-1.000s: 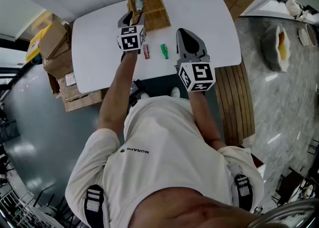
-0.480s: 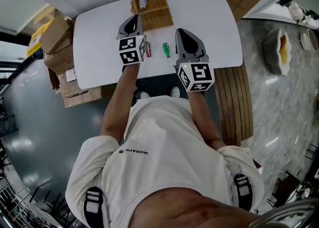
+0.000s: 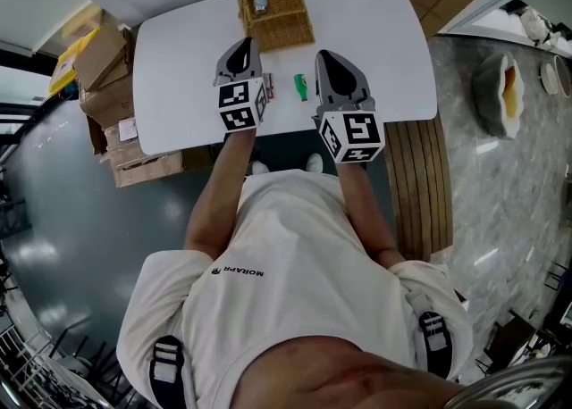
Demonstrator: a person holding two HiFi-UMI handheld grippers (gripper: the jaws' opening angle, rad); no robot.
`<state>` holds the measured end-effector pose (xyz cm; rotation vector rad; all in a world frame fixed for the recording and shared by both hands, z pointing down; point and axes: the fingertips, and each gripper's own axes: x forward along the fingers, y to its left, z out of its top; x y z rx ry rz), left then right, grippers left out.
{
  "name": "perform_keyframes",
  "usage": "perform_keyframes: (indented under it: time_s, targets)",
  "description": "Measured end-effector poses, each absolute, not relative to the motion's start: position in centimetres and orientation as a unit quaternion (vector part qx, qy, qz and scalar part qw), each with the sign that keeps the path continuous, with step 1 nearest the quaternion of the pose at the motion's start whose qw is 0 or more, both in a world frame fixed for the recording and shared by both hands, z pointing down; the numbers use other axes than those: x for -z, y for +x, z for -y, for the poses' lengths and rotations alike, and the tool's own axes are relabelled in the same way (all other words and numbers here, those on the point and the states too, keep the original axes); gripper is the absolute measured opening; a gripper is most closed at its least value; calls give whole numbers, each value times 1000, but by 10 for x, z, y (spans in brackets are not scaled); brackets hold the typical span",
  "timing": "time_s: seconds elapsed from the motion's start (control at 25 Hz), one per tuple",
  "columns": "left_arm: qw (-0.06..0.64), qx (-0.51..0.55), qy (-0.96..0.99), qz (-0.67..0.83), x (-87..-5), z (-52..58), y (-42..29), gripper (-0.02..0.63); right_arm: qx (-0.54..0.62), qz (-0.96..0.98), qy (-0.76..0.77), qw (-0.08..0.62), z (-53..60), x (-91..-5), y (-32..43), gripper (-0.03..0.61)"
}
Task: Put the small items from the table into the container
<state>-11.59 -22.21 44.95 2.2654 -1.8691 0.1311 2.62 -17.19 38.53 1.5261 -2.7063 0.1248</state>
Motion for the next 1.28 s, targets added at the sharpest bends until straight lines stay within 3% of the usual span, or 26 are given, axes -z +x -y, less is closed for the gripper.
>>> perform_keyframes:
  time_s: [0.8,1.28]
  targets:
    - [132,-88,754,637,-524,193,-106,3,-50,868,493,28,174,-398,26,5]
    - [221,-175,722,631,-625,186,-110,3,-64,866,494,42,179,-414,28,5]
